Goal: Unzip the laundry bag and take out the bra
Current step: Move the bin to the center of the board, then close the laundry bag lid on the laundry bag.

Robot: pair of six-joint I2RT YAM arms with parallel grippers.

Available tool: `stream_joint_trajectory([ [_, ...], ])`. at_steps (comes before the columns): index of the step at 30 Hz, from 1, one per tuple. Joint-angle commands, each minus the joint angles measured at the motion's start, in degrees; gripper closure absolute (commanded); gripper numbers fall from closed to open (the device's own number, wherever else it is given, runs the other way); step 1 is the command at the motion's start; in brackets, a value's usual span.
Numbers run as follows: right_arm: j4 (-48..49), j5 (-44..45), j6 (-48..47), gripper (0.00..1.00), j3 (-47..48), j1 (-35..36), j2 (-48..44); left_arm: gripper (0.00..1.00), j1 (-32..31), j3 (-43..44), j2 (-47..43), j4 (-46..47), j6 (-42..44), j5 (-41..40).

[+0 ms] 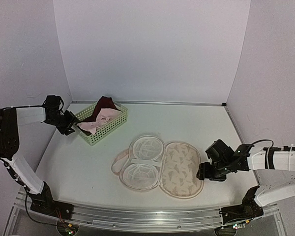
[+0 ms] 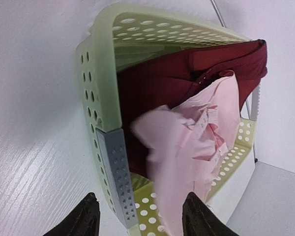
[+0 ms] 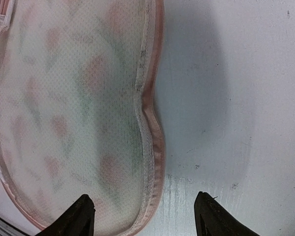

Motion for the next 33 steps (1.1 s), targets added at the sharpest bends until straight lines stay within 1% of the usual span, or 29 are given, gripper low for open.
stream_joint_trajectory([
  [1, 5.76, -2.11, -0.92, 0.31, 1.04, -1.55, 3.08, 0.41, -0.19, -1.27, -5.72, -1.7, 3.38, -0.12],
  [7, 8.64, -1.7, -4.37, 0.38, 4.04, -3.97, 10.39, 0.41, -0.08, -1.0, -9.95, -6.32, 7.69, -0.76],
  [14, 10.66, -1.35, -5.5, 0.47, 5.25, -5.77, 11.87, 0.4, -0.1, -1.07, -14.89, -9.21, 9.98, -0.72],
  [20, 11.7, -1.44, -6.78, 0.66, 5.66, -7.21, 14.28, 0.4, -0.11, -1.74, -15.7, -9.31, 10.06, 0.01],
  [22, 12.18, -1.37, -7.23, 0.69, 5.76, -7.38, 15.2, 0.4, -0.13, -1.73, -15.99, -9.38, 10.05, 0.18],
  [30, 13.1, -1.24, -8.39, 0.88, 6.04, -7.6, 17.29, 0.4, -0.09, -0.38, -16.52, -10.17, 10.31, 0.12],
  [31, 13.04, -0.99, -8.4, 0.93, 6.05, -7.58, 17.38, 0.4, -0.05, -0.24, -16.44, -10.24, 10.31, 0.11],
  [33, 12.85, -0.76, -8.6, 1.0, 6.0, -7.62, 17.04, 0.4, -0.14, 0.08, -16.18, -10.23, 10.31, 0.16],
])
